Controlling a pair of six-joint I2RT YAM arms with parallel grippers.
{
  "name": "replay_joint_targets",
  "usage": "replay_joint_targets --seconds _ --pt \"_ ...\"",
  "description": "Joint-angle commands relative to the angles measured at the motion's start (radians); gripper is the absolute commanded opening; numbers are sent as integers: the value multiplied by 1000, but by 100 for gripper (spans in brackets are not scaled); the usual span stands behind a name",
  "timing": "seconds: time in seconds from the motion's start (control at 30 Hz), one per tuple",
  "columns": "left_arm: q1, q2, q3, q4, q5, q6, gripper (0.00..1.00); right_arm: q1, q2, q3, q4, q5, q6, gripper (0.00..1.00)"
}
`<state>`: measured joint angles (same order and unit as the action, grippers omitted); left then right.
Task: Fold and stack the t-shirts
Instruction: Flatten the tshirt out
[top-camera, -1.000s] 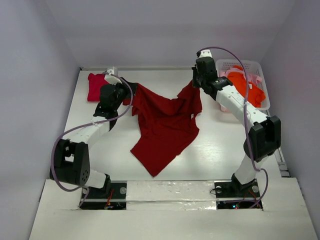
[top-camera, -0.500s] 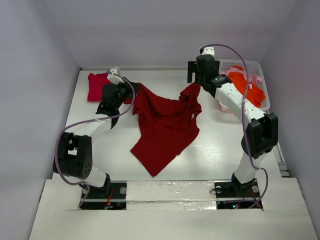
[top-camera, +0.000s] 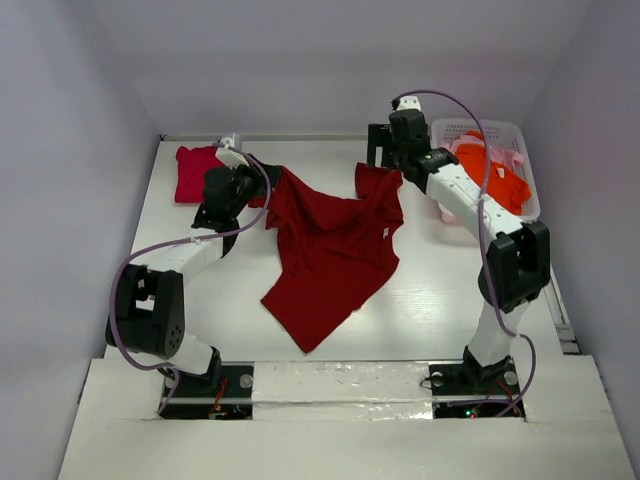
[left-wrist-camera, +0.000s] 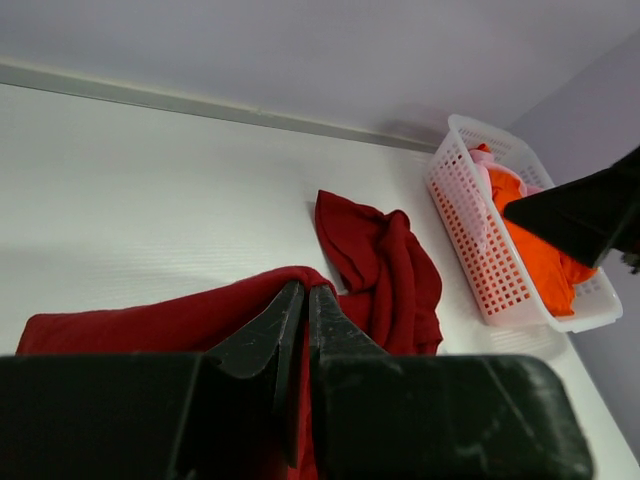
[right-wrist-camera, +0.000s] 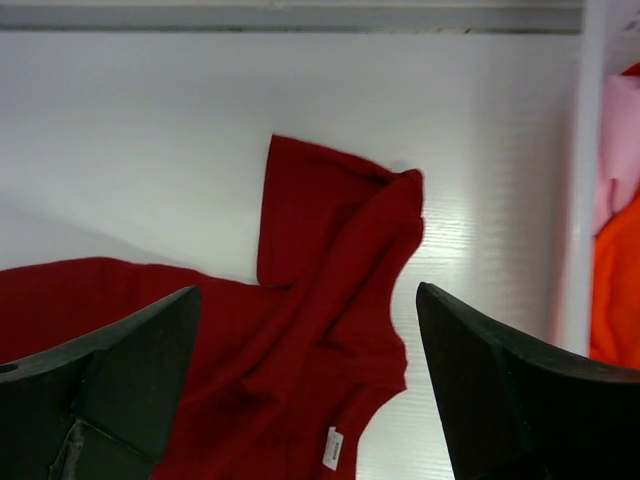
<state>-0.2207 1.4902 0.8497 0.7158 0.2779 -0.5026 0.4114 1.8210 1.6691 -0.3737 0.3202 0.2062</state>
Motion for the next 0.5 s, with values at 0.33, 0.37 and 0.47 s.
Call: replay_joint_targets --seconds 0.33,0.37,0.47 --pt "4 -11 52 90 44 6 0 -3 222 326 -80 -99 10 79" --pt "4 -15 52 88 44 7 0 -3 231 346 -90 -104 12 79" --pt "4 -24 51 79 41 10 0 -3 277 425 -135 -99 10 79"
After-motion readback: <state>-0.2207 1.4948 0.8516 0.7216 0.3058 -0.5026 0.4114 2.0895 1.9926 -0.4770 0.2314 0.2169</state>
